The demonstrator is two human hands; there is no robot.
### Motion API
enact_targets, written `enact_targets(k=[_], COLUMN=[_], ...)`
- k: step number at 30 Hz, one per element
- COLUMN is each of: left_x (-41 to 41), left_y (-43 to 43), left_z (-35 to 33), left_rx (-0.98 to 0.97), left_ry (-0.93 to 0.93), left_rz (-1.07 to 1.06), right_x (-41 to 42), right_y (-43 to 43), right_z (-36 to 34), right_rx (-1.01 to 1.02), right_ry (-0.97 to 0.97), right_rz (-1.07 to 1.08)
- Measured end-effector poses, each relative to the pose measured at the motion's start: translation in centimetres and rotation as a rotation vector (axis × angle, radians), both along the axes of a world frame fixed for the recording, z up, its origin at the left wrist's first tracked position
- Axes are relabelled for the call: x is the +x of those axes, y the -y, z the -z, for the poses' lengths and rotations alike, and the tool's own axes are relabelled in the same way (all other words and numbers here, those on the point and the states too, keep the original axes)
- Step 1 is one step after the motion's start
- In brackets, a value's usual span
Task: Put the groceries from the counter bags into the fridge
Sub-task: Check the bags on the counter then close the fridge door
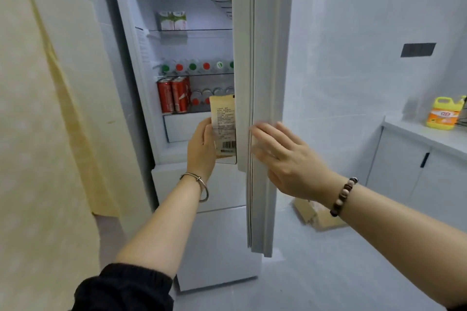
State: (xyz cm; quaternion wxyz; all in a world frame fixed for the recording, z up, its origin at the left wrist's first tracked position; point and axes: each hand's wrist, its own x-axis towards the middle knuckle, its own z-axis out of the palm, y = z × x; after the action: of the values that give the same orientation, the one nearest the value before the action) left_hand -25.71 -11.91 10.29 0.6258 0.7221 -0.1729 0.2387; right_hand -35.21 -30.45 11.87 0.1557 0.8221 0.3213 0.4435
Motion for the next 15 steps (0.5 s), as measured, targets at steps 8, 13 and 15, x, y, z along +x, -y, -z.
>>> enact_targets(k=[8,13,15], left_x=[-2.1,-2.9,-2.7], left_y=[-4.8,-6.5,-6.7], left_z=[-0.7,-1.8,-1.9], left_rx=[-0.038,0.168,0.232], left_ry=[0.235,0.4,0.344], left_rz=[-0.377,-0.378,-0.353], right_x=[4.0,7.5,8.6], right_y=[-4.4,-7.0,-8.0], right_z=[-0.7,-0.2,-0.1], right_rx=[0.204,0.389,0.402], right_ry=[-0.007,-0.236,-0.28], right_rz=[-0.126,-0.039,-0.017])
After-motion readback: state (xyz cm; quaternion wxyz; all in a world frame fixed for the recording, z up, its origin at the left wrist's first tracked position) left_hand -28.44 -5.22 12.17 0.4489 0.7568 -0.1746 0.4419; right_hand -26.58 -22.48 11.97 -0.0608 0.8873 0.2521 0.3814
